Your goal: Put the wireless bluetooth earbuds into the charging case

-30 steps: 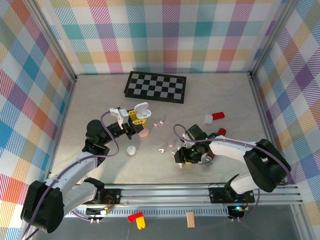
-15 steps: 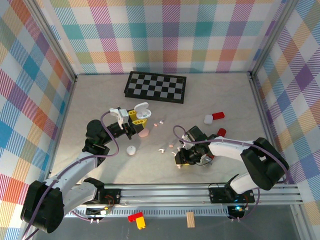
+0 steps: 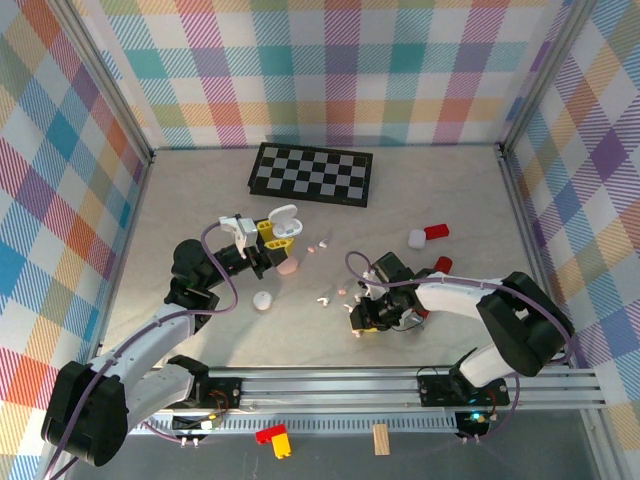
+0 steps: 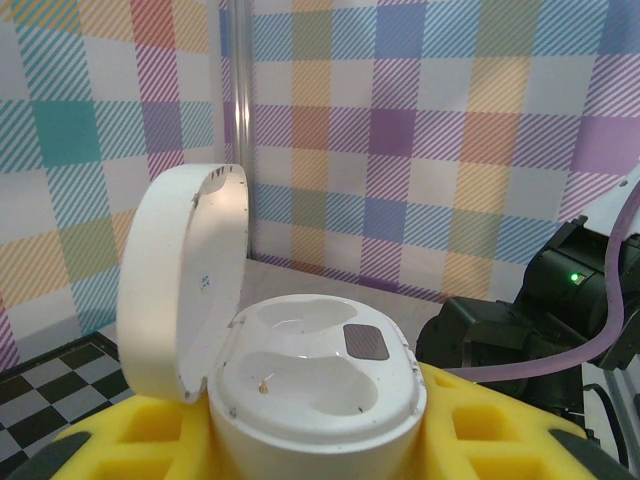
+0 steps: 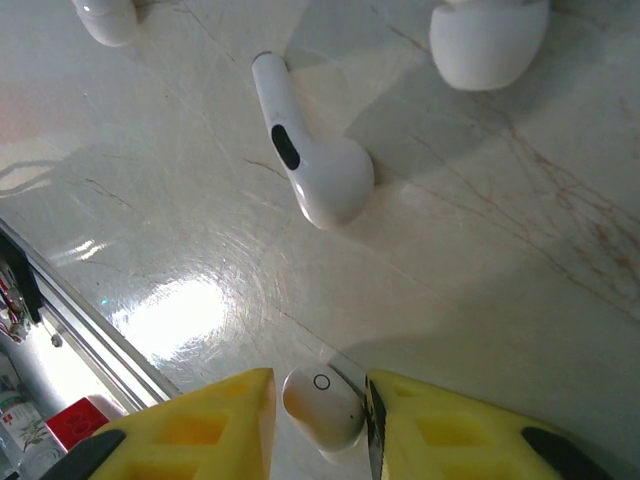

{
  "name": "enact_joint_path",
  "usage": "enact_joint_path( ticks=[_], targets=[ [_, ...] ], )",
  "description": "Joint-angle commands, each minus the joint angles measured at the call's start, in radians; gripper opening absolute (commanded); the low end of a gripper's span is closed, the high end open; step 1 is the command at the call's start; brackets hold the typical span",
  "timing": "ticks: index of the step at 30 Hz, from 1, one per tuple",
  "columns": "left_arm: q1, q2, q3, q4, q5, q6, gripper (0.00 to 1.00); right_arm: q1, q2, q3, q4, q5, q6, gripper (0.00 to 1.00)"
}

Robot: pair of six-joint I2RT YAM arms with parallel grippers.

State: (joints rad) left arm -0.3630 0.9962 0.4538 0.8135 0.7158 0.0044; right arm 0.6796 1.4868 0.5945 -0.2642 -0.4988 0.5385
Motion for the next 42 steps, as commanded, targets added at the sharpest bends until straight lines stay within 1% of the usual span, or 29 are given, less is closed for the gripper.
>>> enact_joint_path(
  ticks=[1, 4, 9, 12, 14, 16, 17, 22, 25, 36, 42],
  targets=[
    [0.016, -0.021, -0.009, 0.020, 0.011, 0.006, 0.28, 0.008, 0.015, -0.024, 0.022, -0.038, -0.014, 0.31],
    [0.016, -0.019, -0.007, 0.022, 0.011, 0.007, 0.28, 0.011, 0.017, -0.026, 0.020, -0.038, -0.020, 0.31],
    [0.016, -0.018, -0.007, 0.024, 0.011, 0.007, 0.28, 0.027, 0.026, -0.027, 0.014, -0.032, -0.025, 0.27],
    [0.016, -0.016, -0.008, 0.023, 0.012, 0.006, 0.28, 0.034, 0.022, -0.027, 0.016, -0.032, -0.027, 0.27],
    [0.016, -0.014, -0.009, 0.024, 0.010, 0.007, 0.28, 0.040, 0.015, -0.027, 0.016, -0.037, -0.026, 0.29],
    [0.016, -0.013, -0.009, 0.029, 0.011, 0.006, 0.28, 0.043, 0.009, -0.029, 0.018, -0.034, -0.027, 0.33],
    [0.016, -0.013, -0.010, 0.028, 0.013, 0.004, 0.28, 0.043, 0.006, -0.029, 0.020, -0.034, -0.028, 0.33],
    [0.016, -0.015, -0.011, 0.030, 0.011, 0.004, 0.28, 0.050, 0.010, -0.029, 0.019, -0.030, -0.032, 0.27],
    [0.016, -0.018, -0.011, 0.029, 0.011, 0.004, 0.28, 0.056, 0.015, -0.029, 0.020, -0.031, -0.029, 0.26],
    [0.016, -0.019, -0.016, 0.034, 0.011, 0.006, 0.28, 0.083, 0.002, -0.033, 0.013, -0.026, -0.049, 0.30],
    [0.016, -0.018, -0.018, 0.036, 0.011, 0.003, 0.28, 0.097, -0.004, -0.030, -0.004, -0.020, -0.083, 0.31]
  ],
)
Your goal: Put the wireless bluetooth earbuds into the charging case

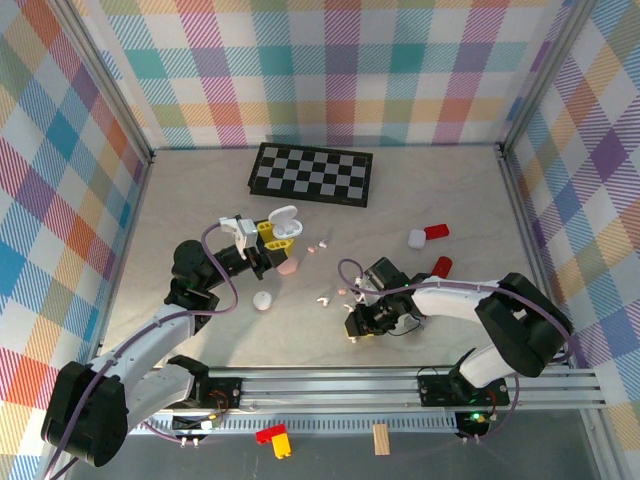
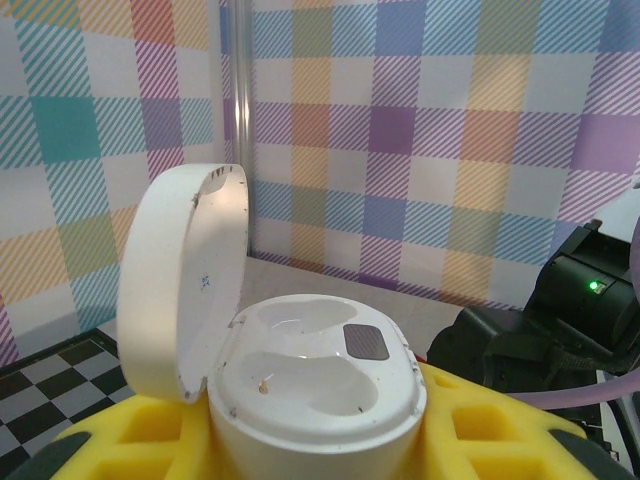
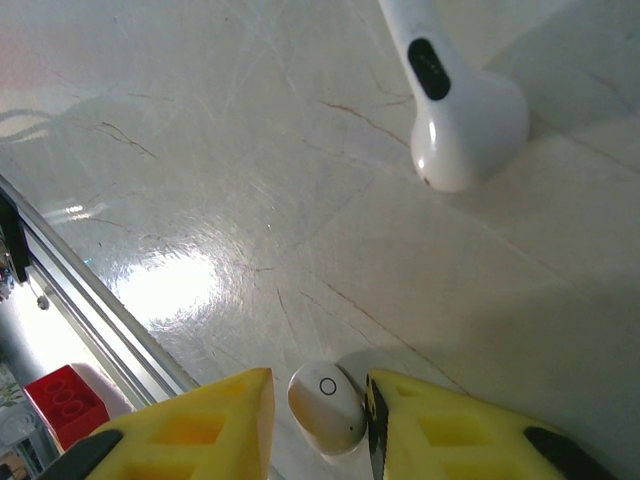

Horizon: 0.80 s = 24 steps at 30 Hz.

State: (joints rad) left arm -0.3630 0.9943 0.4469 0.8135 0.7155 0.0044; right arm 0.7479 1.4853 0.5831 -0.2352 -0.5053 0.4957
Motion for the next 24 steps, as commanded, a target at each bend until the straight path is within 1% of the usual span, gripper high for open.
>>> enact_joint_path(
  ticks=[1, 8, 12, 17, 20, 24],
  targets=[
    [0.016, -0.019, -0.013, 0.036, 0.011, 0.003, 0.28, 0.034, -0.005, -0.016, -0.040, -0.011, -0.053, 0.30],
    [0.016, -0.020, -0.011, 0.037, 0.008, 0.005, 0.28, 0.060, 0.004, 0.012, -0.101, 0.051, -0.116, 0.26],
    [0.016, -0.017, -0.008, 0.035, 0.010, 0.006, 0.28, 0.064, 0.013, 0.025, -0.101, 0.076, -0.102, 0.21],
    [0.016, -0.011, -0.003, 0.035, 0.009, 0.006, 0.28, 0.064, -0.019, 0.033, -0.107, 0.123, -0.069, 0.19],
    [0.016, -0.005, -0.001, 0.035, 0.010, 0.007, 0.28, 0.063, -0.081, 0.046, -0.141, 0.215, -0.038, 0.18],
    [0.017, 0.002, 0.001, 0.032, 0.011, 0.019, 0.28, 0.064, -0.165, 0.091, -0.245, 0.425, 0.006, 0.19]
  ],
)
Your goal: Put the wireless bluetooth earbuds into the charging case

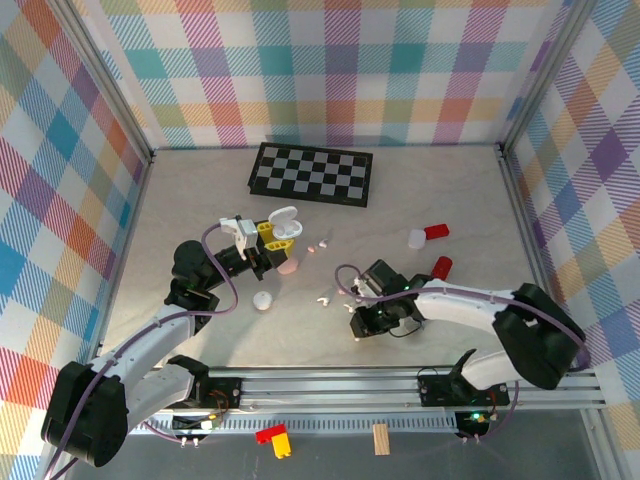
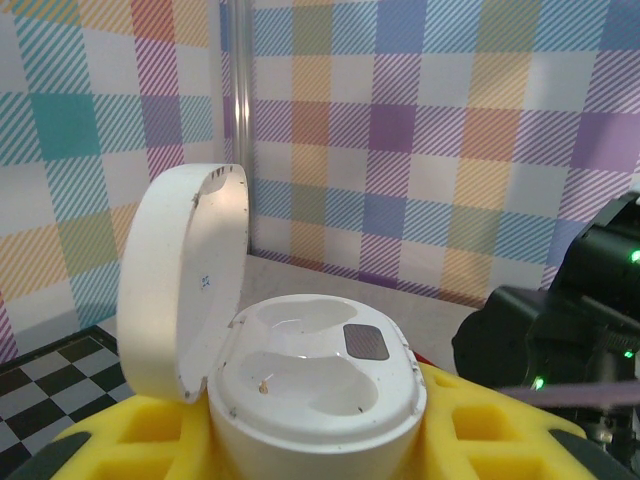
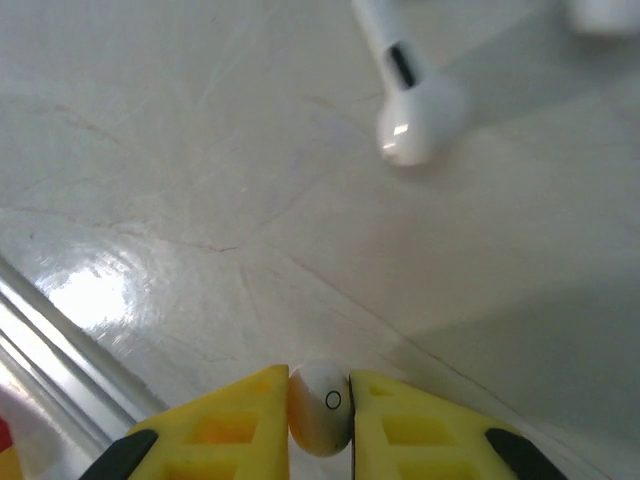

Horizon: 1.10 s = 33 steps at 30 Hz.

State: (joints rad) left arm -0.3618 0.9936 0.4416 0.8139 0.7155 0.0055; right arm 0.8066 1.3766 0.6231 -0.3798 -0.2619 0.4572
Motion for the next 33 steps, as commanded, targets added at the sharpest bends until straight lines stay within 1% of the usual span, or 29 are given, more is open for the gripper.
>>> enact_joint_path(
  ticks=[1, 5, 7, 11, 17, 21, 26, 28, 33],
  targets=[
    [0.015, 0.005, 0.006, 0.031, 0.011, 0.023, 0.28, 0.005, -0.071, 0.064, -0.127, 0.233, 0.057, 0.19],
    [0.015, 0.021, 0.009, 0.032, 0.009, 0.036, 0.28, 0.005, -0.100, 0.138, -0.236, 0.444, 0.120, 0.20],
    [0.015, 0.030, 0.011, 0.036, 0.012, 0.037, 0.28, 0.005, -0.095, 0.171, -0.270, 0.528, 0.140, 0.20],
    [0.015, 0.045, 0.011, 0.047, 0.009, 0.040, 0.28, 0.004, -0.054, 0.229, -0.325, 0.645, 0.147, 0.20],
    [0.015, 0.083, 0.010, 0.049, 0.013, 0.050, 0.28, 0.005, 0.007, 0.309, -0.381, 0.755, 0.178, 0.18],
    [0.014, 0.111, 0.010, 0.062, 0.017, 0.053, 0.28, 0.005, 0.016, 0.351, -0.390, 0.761, 0.178, 0.18],
    [0.012, 0.128, 0.012, 0.045, 0.025, 0.072, 0.29, 0.005, -0.009, 0.384, -0.374, 0.730, 0.119, 0.18],
    [0.002, 0.137, 0.017, 0.027, 0.027, 0.087, 0.29, 0.005, -0.050, 0.375, -0.318, 0.698, 0.068, 0.17],
    [-0.042, 0.158, 0.033, -0.012, 0.050, 0.125, 0.29, 0.005, -0.192, 0.330, -0.105, 0.538, -0.100, 0.15]
  ],
)
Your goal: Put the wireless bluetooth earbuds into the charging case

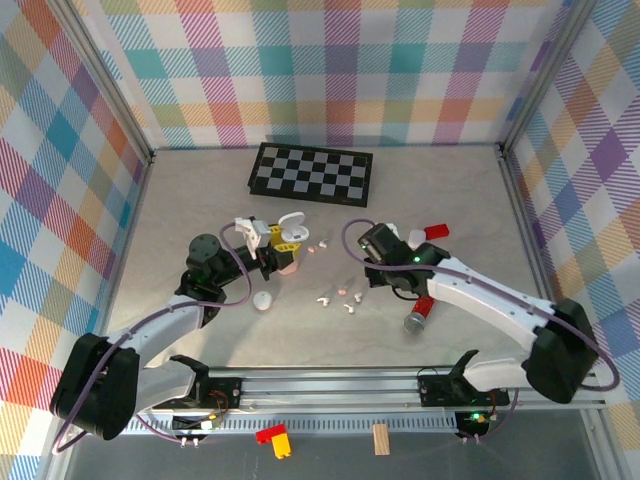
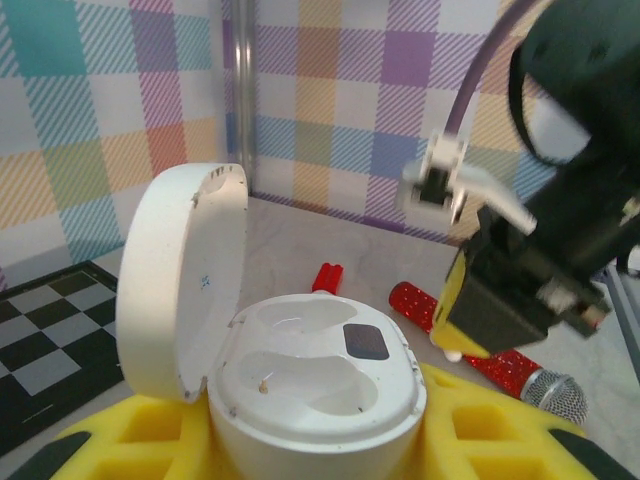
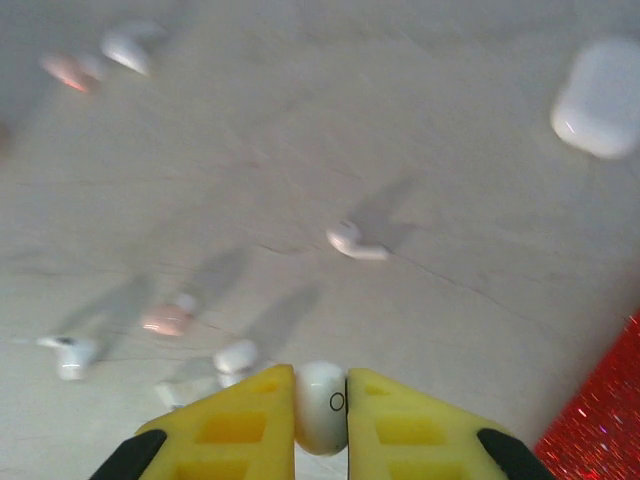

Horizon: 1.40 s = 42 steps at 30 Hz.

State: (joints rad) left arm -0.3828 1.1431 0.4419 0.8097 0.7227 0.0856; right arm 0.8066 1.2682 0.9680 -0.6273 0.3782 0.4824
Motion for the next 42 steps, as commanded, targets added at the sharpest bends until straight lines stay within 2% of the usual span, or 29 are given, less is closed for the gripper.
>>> enact_joint_path(
  ticks=[1, 4, 10, 15, 28, 42],
  targets=[
    [-0.029, 0.013, 0.039, -0.021, 0.057, 0.055, 0.29, 0.005, -0.107, -0.017, 0.175, -0.136, -0.157, 0.15],
    [-0.050, 0.034, 0.071, -0.076, 0.104, 0.084, 0.29, 0.005, -0.146, -0.003, 0.239, -0.228, -0.256, 0.15],
    [-0.094, 0.057, 0.090, -0.082, 0.130, 0.084, 0.29, 0.003, -0.162, 0.060, 0.292, -0.424, -0.401, 0.15],
    [-0.108, 0.068, 0.125, -0.119, 0.180, 0.088, 0.29, 0.003, -0.125, 0.104, 0.322, -0.522, -0.428, 0.16],
    [-0.116, 0.057, 0.150, -0.224, 0.218, 0.154, 0.28, 0.003, -0.062, 0.130, 0.373, -0.558, -0.433, 0.16],
    [-0.114, 0.058, 0.138, -0.104, 0.191, 0.057, 0.28, 0.004, -0.063, 0.086, 0.333, -0.559, -0.462, 0.16]
  ],
)
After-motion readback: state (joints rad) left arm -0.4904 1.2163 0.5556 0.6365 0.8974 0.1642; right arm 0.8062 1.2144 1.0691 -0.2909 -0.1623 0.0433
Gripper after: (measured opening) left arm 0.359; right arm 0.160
